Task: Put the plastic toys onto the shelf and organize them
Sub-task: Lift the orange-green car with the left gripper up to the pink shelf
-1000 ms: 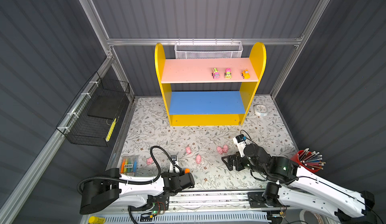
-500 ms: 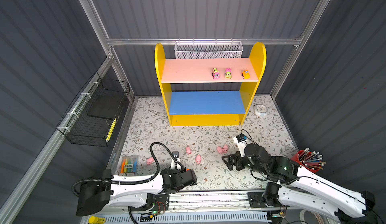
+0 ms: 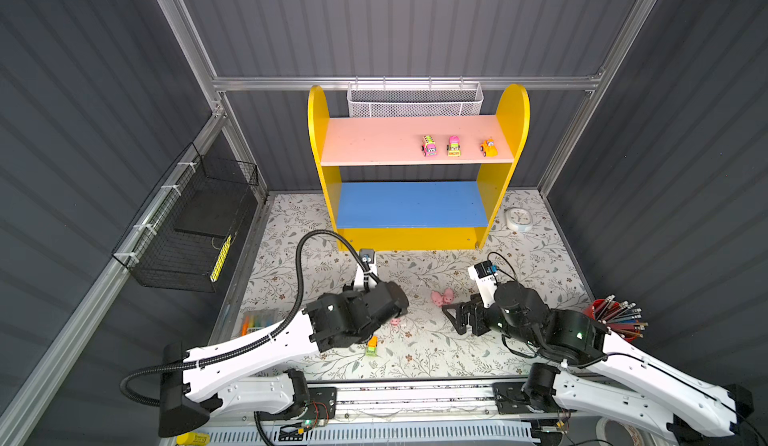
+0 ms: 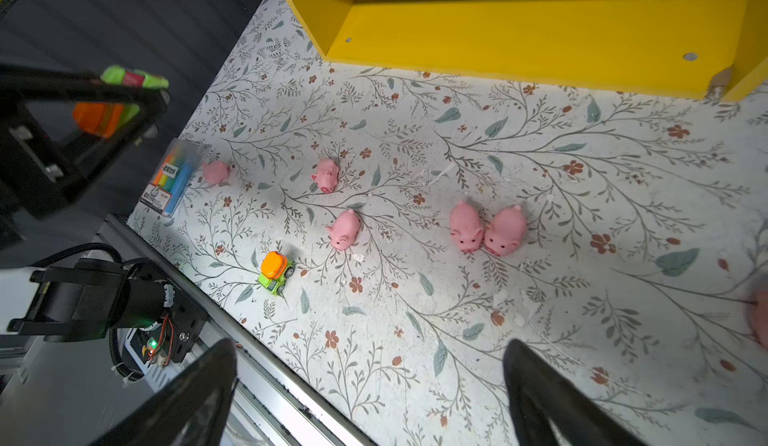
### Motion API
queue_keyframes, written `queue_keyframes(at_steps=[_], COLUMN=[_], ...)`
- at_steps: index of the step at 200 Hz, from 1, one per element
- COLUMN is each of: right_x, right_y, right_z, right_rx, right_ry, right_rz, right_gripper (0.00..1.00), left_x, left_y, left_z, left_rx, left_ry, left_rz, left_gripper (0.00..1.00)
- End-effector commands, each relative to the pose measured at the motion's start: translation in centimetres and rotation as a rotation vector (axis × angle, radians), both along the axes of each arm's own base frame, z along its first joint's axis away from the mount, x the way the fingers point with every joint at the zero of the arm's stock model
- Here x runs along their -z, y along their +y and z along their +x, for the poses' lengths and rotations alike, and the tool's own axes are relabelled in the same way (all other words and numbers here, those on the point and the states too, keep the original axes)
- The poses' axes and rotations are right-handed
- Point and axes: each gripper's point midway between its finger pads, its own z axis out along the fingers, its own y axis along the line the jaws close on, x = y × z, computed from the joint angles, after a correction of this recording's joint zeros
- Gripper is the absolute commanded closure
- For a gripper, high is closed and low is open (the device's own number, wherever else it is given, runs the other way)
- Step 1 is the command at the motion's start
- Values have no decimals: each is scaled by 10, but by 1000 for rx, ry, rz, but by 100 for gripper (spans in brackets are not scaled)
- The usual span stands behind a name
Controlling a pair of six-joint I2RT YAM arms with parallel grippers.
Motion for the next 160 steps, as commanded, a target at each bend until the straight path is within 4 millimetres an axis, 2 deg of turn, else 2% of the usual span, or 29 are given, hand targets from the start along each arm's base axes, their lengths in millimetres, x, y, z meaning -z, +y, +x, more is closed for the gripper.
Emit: queue_keyframes(at_steps=[1, 18, 23, 56, 129, 160], right_x=[-11, -14, -15, -23, -34, -47], right_y=[-3, -3, -3, -5, -9, -7], right_z=[1, 0, 0, 0, 0, 0], right_rx=[4, -1, -3, -4, 6, -6], right_ry=[-27, -29, -30, -45, -68, -84], right_rz=[0, 2, 2, 8, 21, 36], right_gripper=[1, 1, 1, 1, 1, 1], left_x=[-30, -56, -73, -118, -188, -213], left_y=[-9, -21, -25, -41, -46, -42], left_z=[17, 34, 39, 67, 124, 146], left_rx=[85, 101, 104, 130, 131, 118], left_ry=[-37, -71, -95, -166, -266, -295], left_rz=[129, 160, 144, 127, 84, 51], left_gripper=[73, 73, 73, 73, 73, 73])
